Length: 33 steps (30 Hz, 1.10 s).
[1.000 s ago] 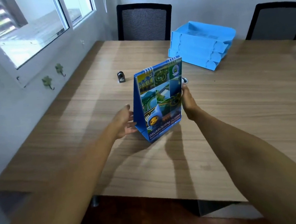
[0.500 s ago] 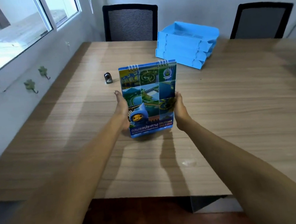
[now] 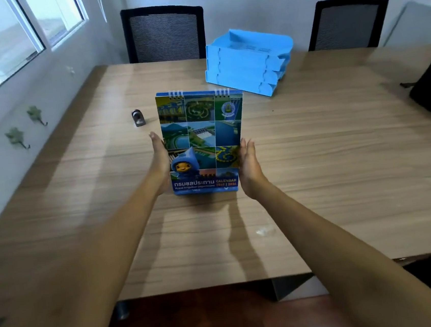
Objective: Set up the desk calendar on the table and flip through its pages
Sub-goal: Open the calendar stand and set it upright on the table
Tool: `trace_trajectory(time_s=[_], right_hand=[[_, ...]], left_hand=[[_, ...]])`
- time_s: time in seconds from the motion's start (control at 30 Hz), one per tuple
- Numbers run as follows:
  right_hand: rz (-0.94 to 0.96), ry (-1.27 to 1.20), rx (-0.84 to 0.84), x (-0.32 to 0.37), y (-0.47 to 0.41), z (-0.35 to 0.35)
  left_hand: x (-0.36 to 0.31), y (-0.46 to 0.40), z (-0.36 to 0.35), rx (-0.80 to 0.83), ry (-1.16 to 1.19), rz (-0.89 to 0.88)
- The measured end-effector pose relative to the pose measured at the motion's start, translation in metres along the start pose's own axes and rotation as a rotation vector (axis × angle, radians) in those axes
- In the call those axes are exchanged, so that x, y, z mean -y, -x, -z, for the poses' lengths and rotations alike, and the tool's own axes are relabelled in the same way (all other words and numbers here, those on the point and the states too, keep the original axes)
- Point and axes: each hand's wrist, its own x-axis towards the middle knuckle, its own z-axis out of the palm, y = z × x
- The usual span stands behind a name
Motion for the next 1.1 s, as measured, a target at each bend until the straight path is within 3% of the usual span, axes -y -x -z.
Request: trace_trajectory(time_s=[0.17,0.5,0.77,0.97,1.1], right_hand=[[-0.018,-0.011,-0.031,0.001,0.010,0.005],[-0.035,0.043,0.004,0.012,0.025,0.009],[0.020,0.135,-0.041,0.021,0.029,0.009],[0.059,0.322,-0.251,0.021,0.026,0.013],[0.149,0.392,-0.284,0.024,0.026,0.015]], left_hand=[[0.010,0.013,0.008,-0.078,-0.025,-0.087],[0.007,0.020,0.028,0.028,-0.066,0.056],[-0.001,0.020,0.031,-0.006,-0.229,0.055],[-0.009,0.018,0.036,-0.150,-0.369,0.017],[-0.013,0.020,0.046,-0.183,-0.413,-0.037]])
